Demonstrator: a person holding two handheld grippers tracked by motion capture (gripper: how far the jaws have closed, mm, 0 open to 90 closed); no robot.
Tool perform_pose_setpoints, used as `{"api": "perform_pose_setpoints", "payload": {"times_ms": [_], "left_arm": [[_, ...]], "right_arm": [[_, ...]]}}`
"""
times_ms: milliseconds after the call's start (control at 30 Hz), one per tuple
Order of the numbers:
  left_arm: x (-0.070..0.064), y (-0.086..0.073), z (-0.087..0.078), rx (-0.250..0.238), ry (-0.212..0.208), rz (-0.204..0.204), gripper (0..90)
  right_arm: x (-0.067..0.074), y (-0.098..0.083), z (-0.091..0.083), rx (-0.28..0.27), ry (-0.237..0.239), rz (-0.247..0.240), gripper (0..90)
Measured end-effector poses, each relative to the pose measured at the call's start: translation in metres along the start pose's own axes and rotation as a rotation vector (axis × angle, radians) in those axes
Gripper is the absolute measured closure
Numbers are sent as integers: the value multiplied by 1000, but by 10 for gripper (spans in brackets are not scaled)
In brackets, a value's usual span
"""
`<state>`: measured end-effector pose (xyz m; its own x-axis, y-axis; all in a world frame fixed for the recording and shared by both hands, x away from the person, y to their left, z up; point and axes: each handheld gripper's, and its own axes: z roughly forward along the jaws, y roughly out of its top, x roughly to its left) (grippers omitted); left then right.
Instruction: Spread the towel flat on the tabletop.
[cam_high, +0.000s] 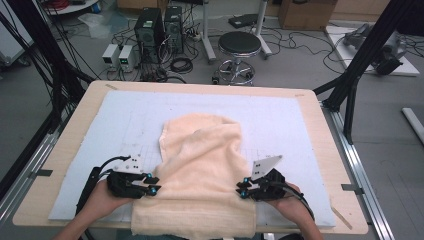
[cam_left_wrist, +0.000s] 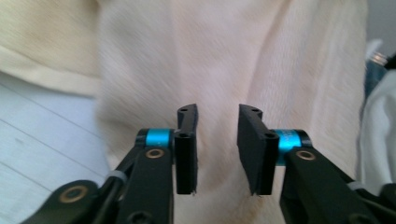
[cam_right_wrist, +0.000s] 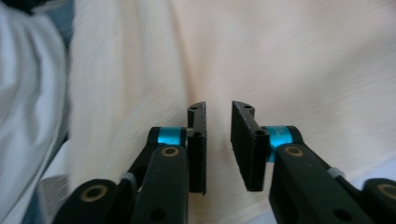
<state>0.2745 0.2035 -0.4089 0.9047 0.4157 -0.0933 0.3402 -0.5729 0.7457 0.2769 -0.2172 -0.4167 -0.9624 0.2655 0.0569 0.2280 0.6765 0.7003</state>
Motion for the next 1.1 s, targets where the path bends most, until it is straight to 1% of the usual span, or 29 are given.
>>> {"api": "perform_pose_setpoints", "payload": {"times_ms": [33,67,100,133,200,267,300,333,367,400,433,467,500,533,567,600,633,667,700,733,800,833,867,900,933,967,1033,1067,1100], "left_arm": [[4,4,0,-12,16,2,634],[7,7,1,-37,26,-11,608],[11,11,2,-56,38,-20,562],[15,14,4,-70,53,-36,562],[23,19,10,-85,88,-45,520],[30,22,17,-87,101,-55,502],[35,23,23,-91,90,-70,519],[38,23,28,-82,88,-72,519],[41,23,33,-72,73,-80,533],[45,23,37,-54,42,-90,565],[48,21,43,-33,19,-105,646],[50,21,45,-25,10,-113,646],[52,19,47,-3,0,-126,743],[53,19,48,9,0,-124,743],[53,19,47,10,-1,-124,802],[52,19,47,7,4,-122,802],[50,20,44,11,21,-107,816],[47,20,42,9,30,-103,824],[45,19,38,6,39,-96,826],[42,18,34,1,48,-83,828],[37,14,25,-8,62,-74,829],[33,10,18,1,60,-64,828],[30,6,14,0,56,-54,828],[25,1,10,0,35,-62,827],[21,-2,7,7,23,-56,827],[15,-6,4,7,18,-55,827],[8,-8,0,5,12,-46,826],[3,-9,-2,1,9,-42,826],[0,-10,-5,-1,5,-34,820]], "right_arm": [[-4,2,-2,-12,-25,5,723],[-9,5,-4,-19,-50,3,704],[-17,11,-4,-27,-109,1,630],[-17,11,-4,-27,-109,1,630],[-30,14,0,-31,-146,14,625],[-39,14,4,-40,-181,7,615],[-48,11,12,-22,-188,23,617],[-48,11,12,-22,-188,23,617],[-52,9,16,-2,-188,29,624],[-56,8,20,20,-186,38,624],[-61,5,26,28,-158,68,674],[-61,5,26,28,-158,68,674],[-62,6,26,21,-137,75,777],[-62,6,26,21,-137,75,777],[-61,6,27,20,-121,69,837],[-61,6,27,20,-121,69,837],[-61,6,27,23,-119,64,848],[-60,6,26,26,-119,62,853],[-58,6,25,28,-109,69,855],[-56,6,23,32,-102,68,855],[-49,6,17,26,-92,51,855],[-37,5,9,13,-85,37,855],[-37,5,9,13,-85,37,855],[-30,3,7,2,-78,36,855],[-20,2,6,-5,-69,23,855],[-13,1,7,-2,-67,2,855],[5,1,10,15,-47,-33,853],[5,1,10,15,-47,-33,853],[12,2,9,12,-37,-53,808]]}}
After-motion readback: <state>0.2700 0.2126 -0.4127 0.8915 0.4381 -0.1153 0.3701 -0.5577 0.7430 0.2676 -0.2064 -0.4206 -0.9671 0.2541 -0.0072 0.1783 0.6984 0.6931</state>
